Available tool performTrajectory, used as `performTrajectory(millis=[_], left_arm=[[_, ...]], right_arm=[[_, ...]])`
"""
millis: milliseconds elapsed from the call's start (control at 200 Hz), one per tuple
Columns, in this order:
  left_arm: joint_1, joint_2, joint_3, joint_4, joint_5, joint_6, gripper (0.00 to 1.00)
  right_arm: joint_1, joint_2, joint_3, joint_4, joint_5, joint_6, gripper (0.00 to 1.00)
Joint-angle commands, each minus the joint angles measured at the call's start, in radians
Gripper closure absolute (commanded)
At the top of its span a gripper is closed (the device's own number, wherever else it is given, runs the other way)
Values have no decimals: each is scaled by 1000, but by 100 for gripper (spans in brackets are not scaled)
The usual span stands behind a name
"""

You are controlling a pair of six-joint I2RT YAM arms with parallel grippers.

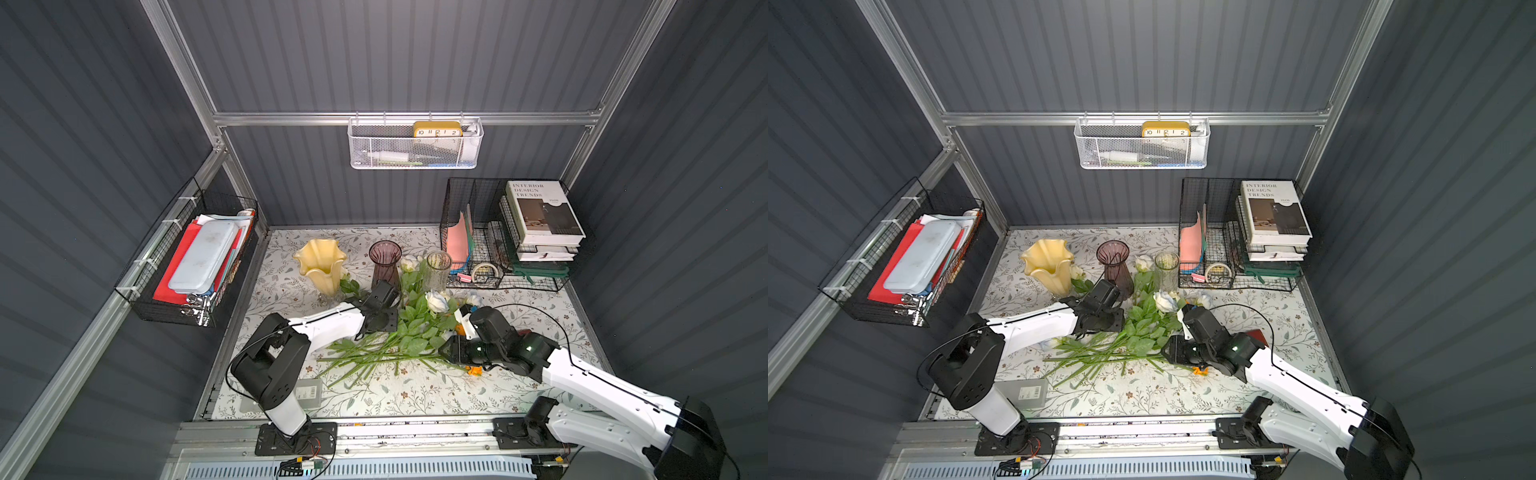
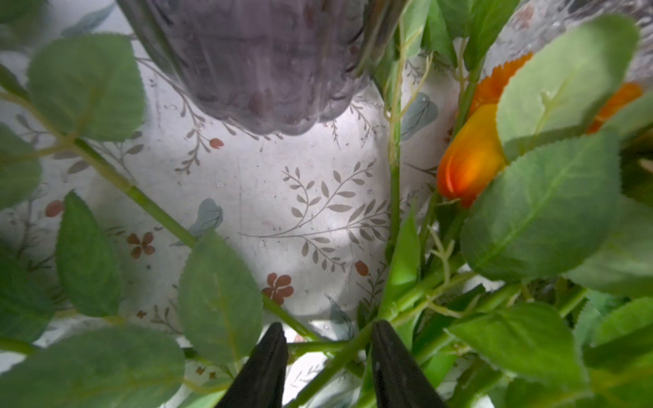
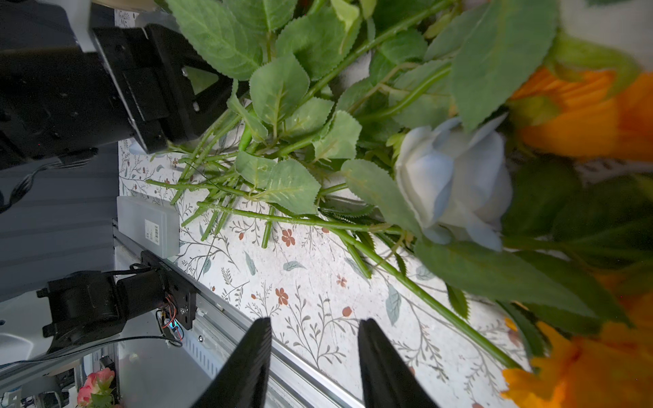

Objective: Arrange the flowers in different vases according to their colors
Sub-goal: Pick up the flower at the center of the board.

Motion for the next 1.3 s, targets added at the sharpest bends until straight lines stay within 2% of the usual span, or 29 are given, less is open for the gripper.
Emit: performTrajectory(millis=[0,125,310,475,1021,1146,1291], left_arm=[[4,18,18,-12,9,16,60],[4,8,25,-37,-13,11,59],[-6,-74,14,-71,-2,14,42],[-10,-86,-26,-68,13,7,41],[-11,38,40,-46,-29,-4,52],[-12,69,75,-45,-34,24,59],[-15,69,102,-63,-42,38,73]], right_arm=[[-6,6,-16,8,-6,-4,55],[-5,6,-19,11,-46,2,55],[-5,3,-34,24,-53,13,55],[-6,-3,-47,29,-52,16,55],[-6,-2,-57,33,-49,18,55],[-6,4,-59,41,-52,19,55],[-6,-1,-62,42,-53,24,55]])
